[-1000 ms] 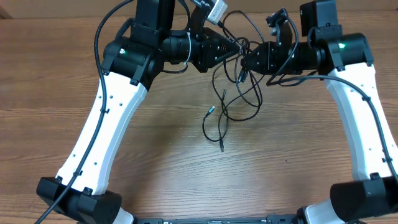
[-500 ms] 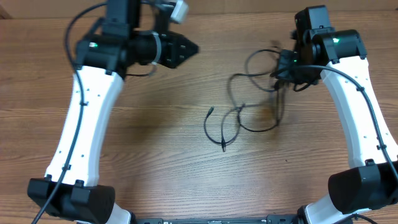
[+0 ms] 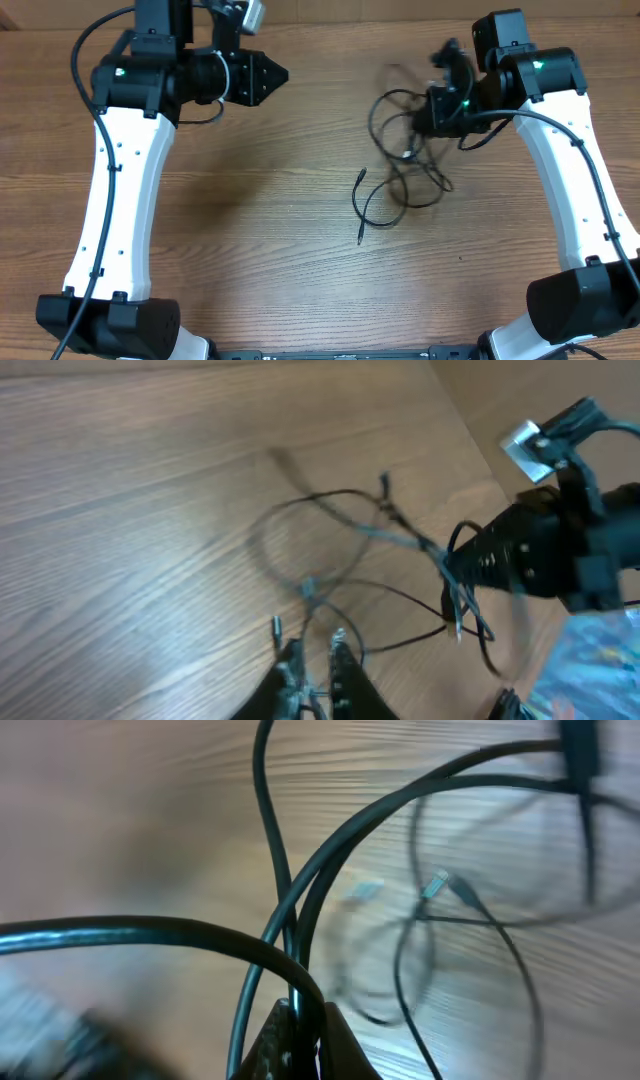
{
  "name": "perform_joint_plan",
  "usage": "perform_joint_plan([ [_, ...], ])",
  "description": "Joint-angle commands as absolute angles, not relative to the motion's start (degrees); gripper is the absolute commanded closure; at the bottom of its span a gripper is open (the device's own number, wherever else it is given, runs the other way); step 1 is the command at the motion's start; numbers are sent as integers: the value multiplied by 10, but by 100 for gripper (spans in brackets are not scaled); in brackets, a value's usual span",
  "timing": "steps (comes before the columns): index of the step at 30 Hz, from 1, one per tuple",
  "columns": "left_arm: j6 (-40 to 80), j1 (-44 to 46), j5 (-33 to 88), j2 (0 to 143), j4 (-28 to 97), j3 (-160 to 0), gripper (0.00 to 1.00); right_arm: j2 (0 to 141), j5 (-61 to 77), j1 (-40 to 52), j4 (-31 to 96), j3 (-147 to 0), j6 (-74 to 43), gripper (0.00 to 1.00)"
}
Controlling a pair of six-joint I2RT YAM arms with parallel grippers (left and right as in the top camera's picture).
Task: Untangle cables
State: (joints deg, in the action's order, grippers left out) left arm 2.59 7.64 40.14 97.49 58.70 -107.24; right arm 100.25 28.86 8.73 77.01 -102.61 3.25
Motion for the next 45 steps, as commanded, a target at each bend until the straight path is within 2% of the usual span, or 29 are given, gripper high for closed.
perform_joint_plan([
  [1,13,96,401,957,597,-1081,84,1000,491,90,759,-1029,123,96],
  [8,13,156,400,971,622,-1080,54,1000,524,90,743,-1029,123,96],
  [10,13,172,400,975,621,-1080,50,1000,544,90,742,-1029,123,96],
  [23,18,207,401,1000,593,-1080,49,1000,638,90,732,-1029,123,96],
  [34,100,207,436,1000,505,-1081,49,1000,656,90,741,-1029,123,96],
  [45,170,207,431,1000,528,-1080,50,1000,673,90,742,-1029,123,96],
])
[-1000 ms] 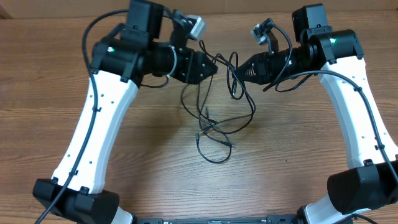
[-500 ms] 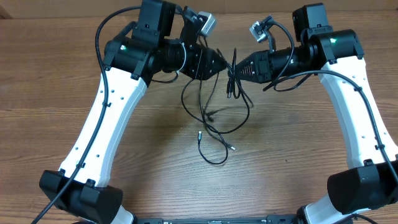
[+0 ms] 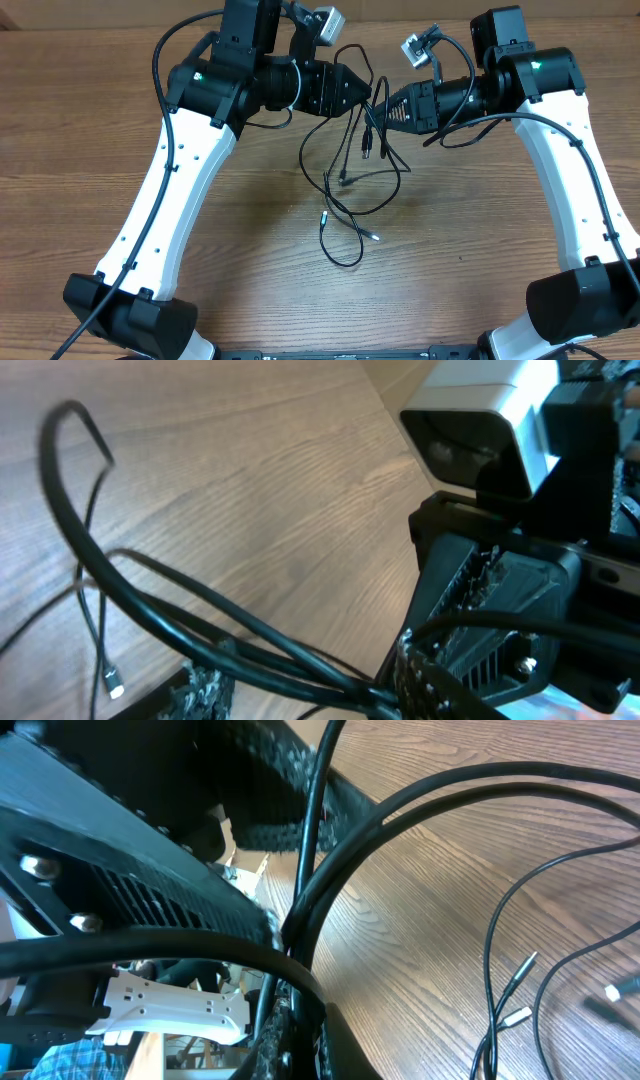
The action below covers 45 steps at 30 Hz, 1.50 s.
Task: Untangle cables
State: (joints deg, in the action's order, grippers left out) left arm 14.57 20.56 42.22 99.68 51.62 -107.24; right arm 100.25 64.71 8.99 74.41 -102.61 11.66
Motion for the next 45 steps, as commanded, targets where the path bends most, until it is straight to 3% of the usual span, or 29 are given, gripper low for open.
perform_joint_plan([
  [1,170,207,429,1000,533,-1080,50,1000,673,90,742,-1029,123,96],
  [8,170,207,426,1001,528,-1080,56,1000,690,90,742,-1029,123,96],
  [12,170,207,423,1001,492,-1080,75,1000,691,90,742,-1029,123,96],
  [16,172,207,422,1001,463,-1080,96,1000,691,90,743,-1029,123,85],
  [20,172,205,422,1001,451,-1080,96,1000,607,90,745,-1029,117,72],
  [22,172,200,422,1000,444,-1081,96,1000,525,90,755,-1029,98,76],
  [25,171,188,422,998,440,-1082,96,1000,377,90,763,-1029,28,96],
  [31,165,155,422,992,460,-1082,96,1000,328,90,767,-1029,13,95],
  [35,136,128,417,981,490,-1082,96,1000,241,89,767,-1029,1,87],
  [40,63,124,372,966,544,-1082,96,1000,79,89,775,-1029,-62,66],
  [45,19,135,260,965,602,-1082,96,1000,142,91,780,-1029,-41,39],
])
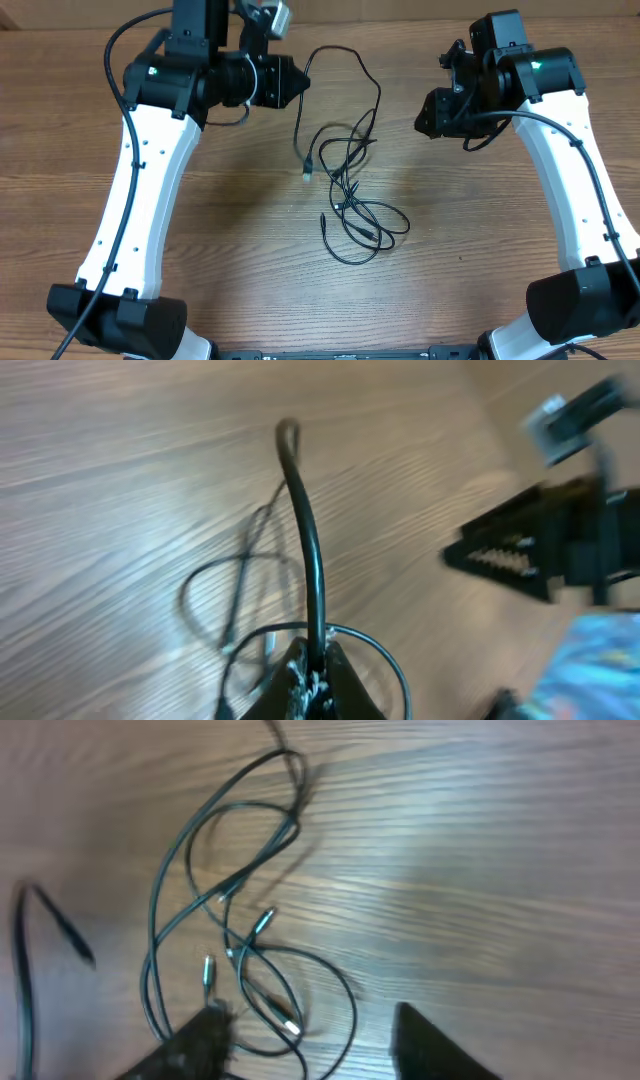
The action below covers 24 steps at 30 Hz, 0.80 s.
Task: Untangle cables
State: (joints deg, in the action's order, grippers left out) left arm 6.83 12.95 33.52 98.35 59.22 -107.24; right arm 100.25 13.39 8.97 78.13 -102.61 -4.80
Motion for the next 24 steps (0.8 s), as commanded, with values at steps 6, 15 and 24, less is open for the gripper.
perform_joint_plan([
  [6,-10,135,390,943,584,-1101,96,1000,206,91,741,-1028,9,23],
  [15,-9,135,431,885,572,-1165,96,1000,251,91,645,-1028,39,21],
  [24,4,135,507,876,537,-1165,96,1000,348,131,630,-1028,86,19],
])
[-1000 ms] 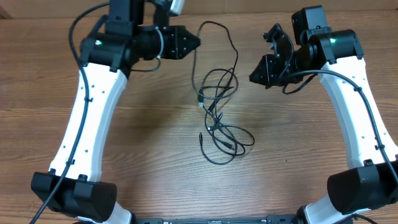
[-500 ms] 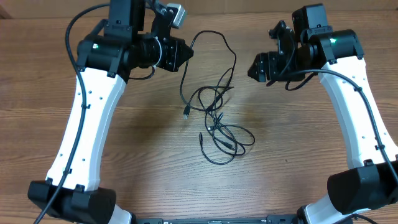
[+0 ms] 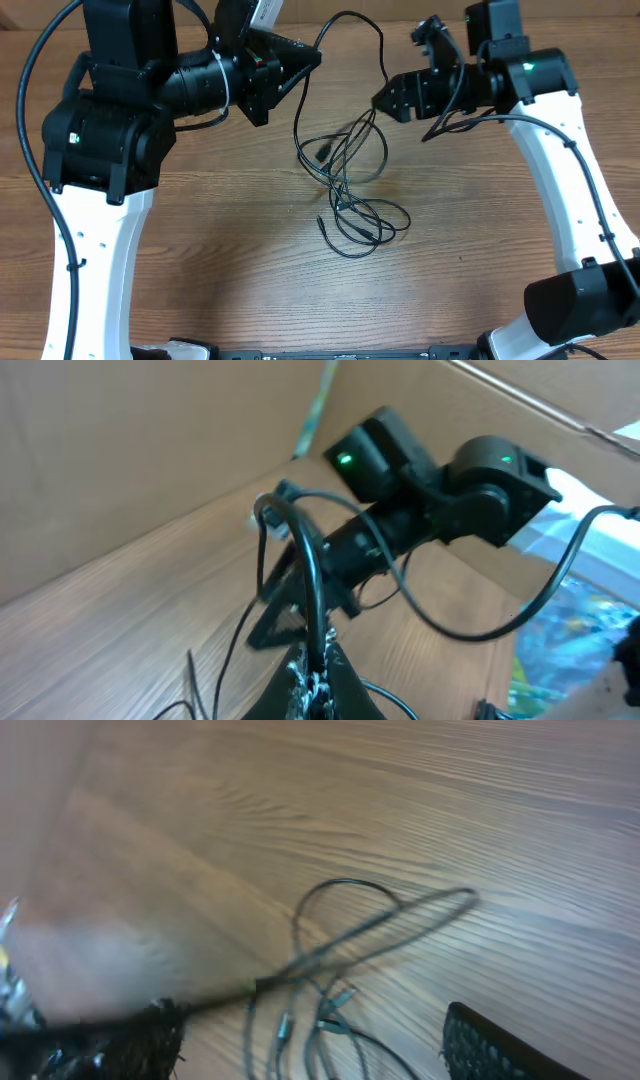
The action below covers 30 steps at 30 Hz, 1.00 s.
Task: Untangle cables
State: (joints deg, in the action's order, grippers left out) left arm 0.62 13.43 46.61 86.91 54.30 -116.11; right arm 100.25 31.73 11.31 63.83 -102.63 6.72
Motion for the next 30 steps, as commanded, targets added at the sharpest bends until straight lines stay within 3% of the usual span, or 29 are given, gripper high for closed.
perform_joint_plan([
  [1,4,135,513,876,536,-1165,96,1000,347,136,622,-1028,86,21],
  [3,4,135,515,876,538,-1165,96,1000,346,143,605,-1028,82,25],
  [5,4,135,515,876,540,-1165,96,1000,346,150,587,-1028,77,38],
  [6,4,135,515,876,540,-1165,96,1000,343,151,581,-1028,77,54],
  [7,4,135,515,876,541,-1165,96,1000,337,152,575,-1028,74,82],
  [8,4,135,510,876,542,-1165,96,1000,319,152,571,-1028,57,96],
  [16,2,135,367,884,580,-1164,96,991,109,150,593,-1029,-29,96],
  [24,17,160,372,933,577,-1164,96,926,-30,129,607,-1063,-96,96],
  [30,17,242,380,979,492,-1164,91,878,-94,52,609,-1081,-189,96],
])
